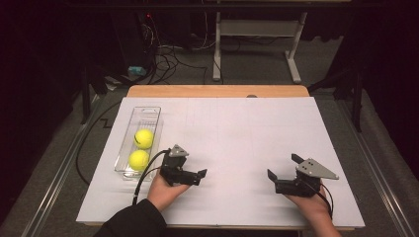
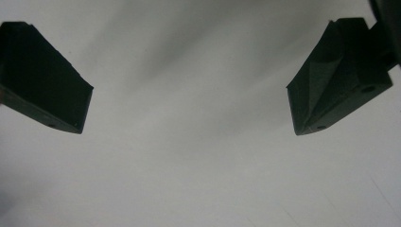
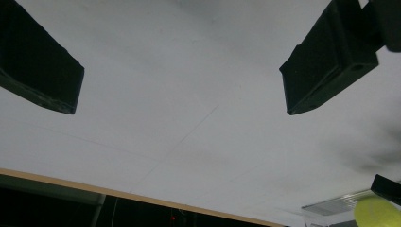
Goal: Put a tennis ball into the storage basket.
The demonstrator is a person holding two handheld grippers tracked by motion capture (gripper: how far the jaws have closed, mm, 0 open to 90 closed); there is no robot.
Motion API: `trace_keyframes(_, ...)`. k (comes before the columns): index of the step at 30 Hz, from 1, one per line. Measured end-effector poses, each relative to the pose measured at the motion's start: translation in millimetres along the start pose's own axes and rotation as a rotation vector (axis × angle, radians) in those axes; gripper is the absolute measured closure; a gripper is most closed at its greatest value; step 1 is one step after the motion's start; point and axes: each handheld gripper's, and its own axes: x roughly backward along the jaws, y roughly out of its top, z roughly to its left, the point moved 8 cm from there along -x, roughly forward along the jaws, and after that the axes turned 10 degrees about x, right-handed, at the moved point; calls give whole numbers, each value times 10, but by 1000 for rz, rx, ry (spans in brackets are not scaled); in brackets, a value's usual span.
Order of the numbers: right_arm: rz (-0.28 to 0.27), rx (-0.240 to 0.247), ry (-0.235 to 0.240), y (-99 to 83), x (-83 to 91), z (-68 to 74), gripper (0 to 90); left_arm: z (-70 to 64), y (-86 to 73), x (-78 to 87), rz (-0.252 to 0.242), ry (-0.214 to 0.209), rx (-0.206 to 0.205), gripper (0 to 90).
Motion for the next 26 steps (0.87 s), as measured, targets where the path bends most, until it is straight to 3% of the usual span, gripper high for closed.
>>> trace_keyframes(4, -3, -5, -1, 1, -1, 16, 0, -3, 27, 46, -60, -6, -34, 12)
trace_keyframes(10, -10, -5, 0, 16, 14, 59, 0, -21, 102, 188, -178, -48, -35, 3)
trace_keyframes(17, -40, -26, -12, 54, 143, 68, 0, -66, 177, 470, -327, -116, -63, 3)
trace_keyframes(19, -57, -31, -14, 67, 206, 59, 0, -45, 185, 544, -365, -106, -67, 3)
trace_keyframes(23, -87, -38, -26, 88, 293, 17, 0, 29, 187, 611, -393, -91, -48, 3)
trace_keyframes(26, -87, -36, -24, 89, 287, 10, 0, 16, 172, 613, -390, -84, -60, 4)
